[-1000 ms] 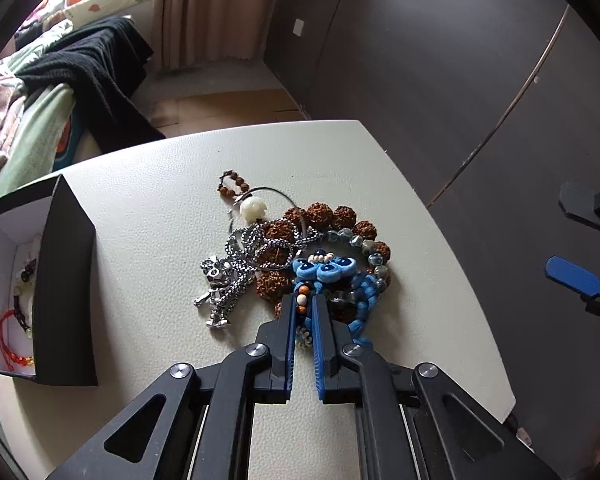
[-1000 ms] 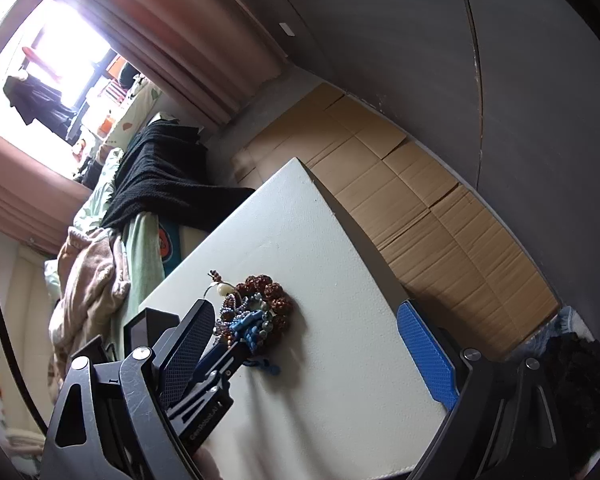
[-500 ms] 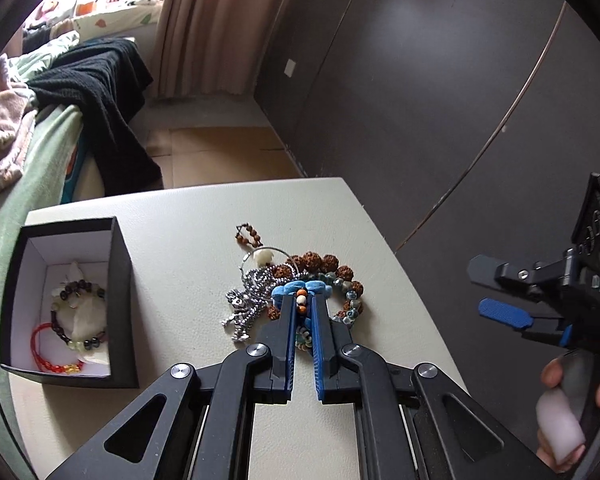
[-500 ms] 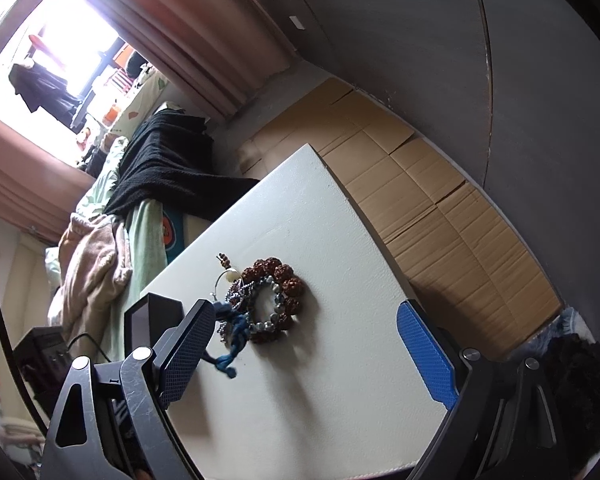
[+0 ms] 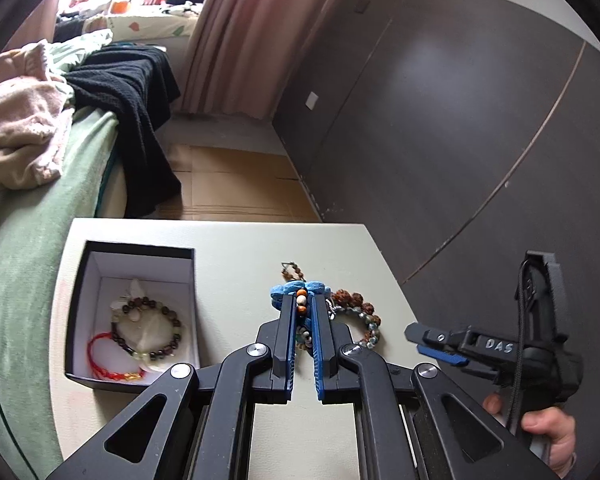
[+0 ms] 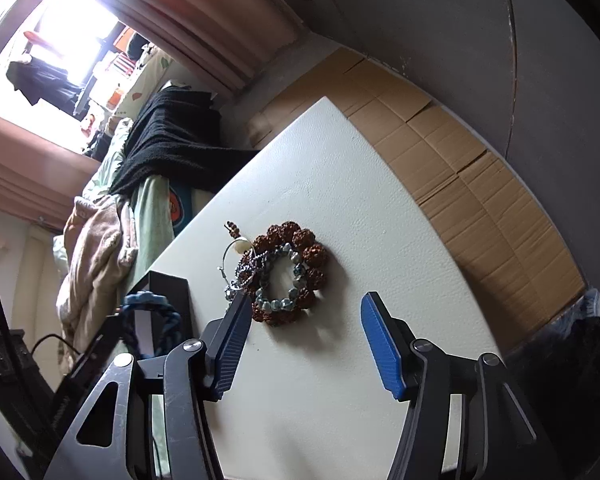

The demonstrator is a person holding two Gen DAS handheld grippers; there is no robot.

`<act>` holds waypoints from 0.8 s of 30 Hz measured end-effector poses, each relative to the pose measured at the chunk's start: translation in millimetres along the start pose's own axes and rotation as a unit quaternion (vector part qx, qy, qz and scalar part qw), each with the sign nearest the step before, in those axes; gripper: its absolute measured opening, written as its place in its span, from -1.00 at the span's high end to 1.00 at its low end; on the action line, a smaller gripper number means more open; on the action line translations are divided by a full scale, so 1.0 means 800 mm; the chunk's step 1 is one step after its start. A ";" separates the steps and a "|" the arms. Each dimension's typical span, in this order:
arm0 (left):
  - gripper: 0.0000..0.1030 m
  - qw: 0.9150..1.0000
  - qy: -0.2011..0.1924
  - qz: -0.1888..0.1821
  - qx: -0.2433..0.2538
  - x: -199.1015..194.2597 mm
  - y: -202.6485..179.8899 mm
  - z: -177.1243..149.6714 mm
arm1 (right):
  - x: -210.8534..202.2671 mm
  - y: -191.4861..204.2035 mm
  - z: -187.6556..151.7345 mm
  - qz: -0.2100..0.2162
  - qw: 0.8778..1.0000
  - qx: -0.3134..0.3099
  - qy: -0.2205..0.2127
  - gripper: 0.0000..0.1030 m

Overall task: Organize jewelry
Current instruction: 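Grasp the blue beaded bracelet with the left tool while the right grasps a grey bead bracelet, then drop the blue bracelet into the box with the left tool while the right carries the grey bracelet over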

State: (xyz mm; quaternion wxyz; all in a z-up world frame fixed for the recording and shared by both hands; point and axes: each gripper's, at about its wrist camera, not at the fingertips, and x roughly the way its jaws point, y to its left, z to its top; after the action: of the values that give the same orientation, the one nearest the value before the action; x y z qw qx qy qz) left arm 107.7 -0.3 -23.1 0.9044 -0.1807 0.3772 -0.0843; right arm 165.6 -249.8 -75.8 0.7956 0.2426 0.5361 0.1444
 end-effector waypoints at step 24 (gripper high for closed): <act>0.86 0.999 -0.012 0.004 -0.038 -0.021 0.041 0.008 | 0.039 0.035 0.006 -0.078 0.994 -0.069 -0.029 0.77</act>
State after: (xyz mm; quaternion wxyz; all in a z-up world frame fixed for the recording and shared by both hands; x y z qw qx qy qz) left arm 101.2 36.1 -21.1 0.9017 -0.2138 0.3704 -0.0641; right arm 183.1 -212.0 -83.4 0.8344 0.1484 0.5189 0.1114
